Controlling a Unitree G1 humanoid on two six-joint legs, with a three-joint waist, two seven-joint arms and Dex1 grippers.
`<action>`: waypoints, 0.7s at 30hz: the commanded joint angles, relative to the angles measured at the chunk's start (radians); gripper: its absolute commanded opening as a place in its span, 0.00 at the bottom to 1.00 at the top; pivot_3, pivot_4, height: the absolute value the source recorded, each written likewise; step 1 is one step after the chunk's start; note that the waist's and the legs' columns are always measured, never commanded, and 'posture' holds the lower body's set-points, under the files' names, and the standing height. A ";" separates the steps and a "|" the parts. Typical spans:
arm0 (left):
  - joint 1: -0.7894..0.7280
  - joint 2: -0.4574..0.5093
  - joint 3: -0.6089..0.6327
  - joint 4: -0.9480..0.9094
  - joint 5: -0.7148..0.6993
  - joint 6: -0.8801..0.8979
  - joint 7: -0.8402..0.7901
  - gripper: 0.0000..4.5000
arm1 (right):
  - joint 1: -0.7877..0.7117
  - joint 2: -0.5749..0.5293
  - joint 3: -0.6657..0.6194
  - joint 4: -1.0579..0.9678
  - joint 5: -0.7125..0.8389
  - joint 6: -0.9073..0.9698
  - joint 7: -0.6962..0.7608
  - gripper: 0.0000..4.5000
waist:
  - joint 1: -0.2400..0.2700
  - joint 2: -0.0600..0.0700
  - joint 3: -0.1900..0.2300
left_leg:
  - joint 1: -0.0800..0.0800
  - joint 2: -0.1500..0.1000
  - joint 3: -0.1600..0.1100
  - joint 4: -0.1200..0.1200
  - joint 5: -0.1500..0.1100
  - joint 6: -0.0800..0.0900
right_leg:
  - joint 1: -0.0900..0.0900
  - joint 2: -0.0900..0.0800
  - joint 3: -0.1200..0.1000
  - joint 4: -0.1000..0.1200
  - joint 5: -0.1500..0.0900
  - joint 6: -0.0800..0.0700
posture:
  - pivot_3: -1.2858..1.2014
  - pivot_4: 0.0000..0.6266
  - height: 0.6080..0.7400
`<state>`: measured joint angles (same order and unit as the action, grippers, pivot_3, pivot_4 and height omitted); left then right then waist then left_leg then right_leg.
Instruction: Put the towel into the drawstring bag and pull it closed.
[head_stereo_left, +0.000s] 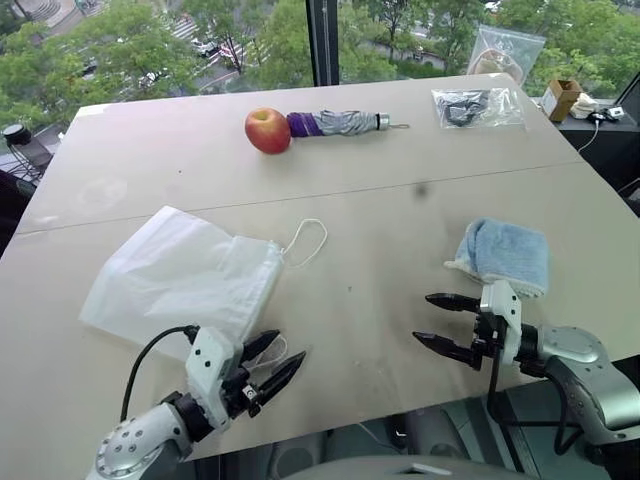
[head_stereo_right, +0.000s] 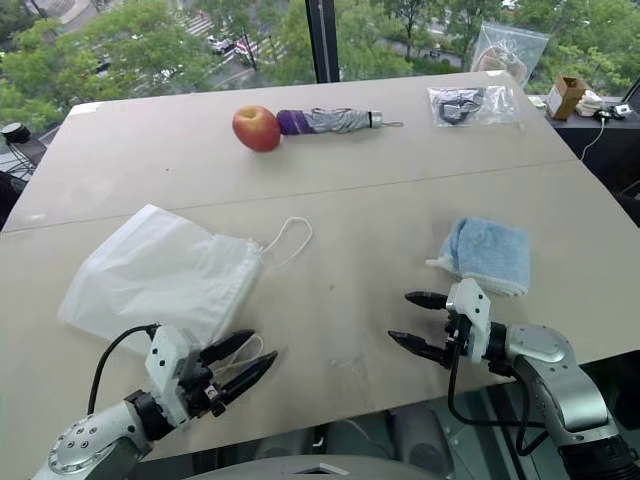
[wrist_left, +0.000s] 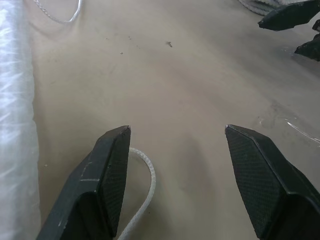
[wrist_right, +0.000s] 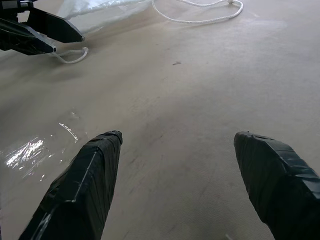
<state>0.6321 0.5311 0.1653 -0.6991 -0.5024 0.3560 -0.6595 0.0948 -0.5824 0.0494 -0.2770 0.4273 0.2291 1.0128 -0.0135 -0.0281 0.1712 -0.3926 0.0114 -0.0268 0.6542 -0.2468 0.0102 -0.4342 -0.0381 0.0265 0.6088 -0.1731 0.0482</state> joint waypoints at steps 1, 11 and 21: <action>0.053 -0.013 0.012 -0.076 -0.002 -0.029 0.007 0.69 | -0.037 0.005 0.000 0.004 -0.002 -0.042 0.016 0.85 | -0.001 0.000 0.000 | 0.000 0.000 0.000 0.000 0.000 0.000 | 0.000 0.000 0.000 0.000 0.000 0.000 | 0.52 0.24 1.00; 0.110 -0.034 0.014 -0.148 -0.021 -0.006 0.045 0.69 | -0.081 0.033 0.012 0.056 0.004 -0.059 0.026 0.85 | 0.001 0.000 0.000 | -0.001 0.000 -0.001 0.001 0.000 0.000 | 0.000 0.000 -0.001 0.000 0.000 0.000 | 0.52 0.24 1.00; 0.034 -0.123 0.044 -0.102 0.171 -0.139 0.198 0.69 | -0.091 0.047 -0.015 0.049 0.068 -0.039 0.038 0.85 | 0.001 0.000 0.000 | 0.000 0.000 -0.001 0.001 0.000 0.000 | 0.001 0.000 -0.001 0.000 0.000 0.000 | 0.52 0.24 1.00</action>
<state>0.6666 0.4216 0.1953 -0.8067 -0.4075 0.2643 -0.5154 0.0128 -0.5416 0.0609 -0.2059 0.4597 0.1923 1.0409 -0.0129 -0.0281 0.1716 -0.3922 0.0113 -0.0277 0.6550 -0.2469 0.0102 -0.4330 -0.0377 0.0256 0.6092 -0.1731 0.0482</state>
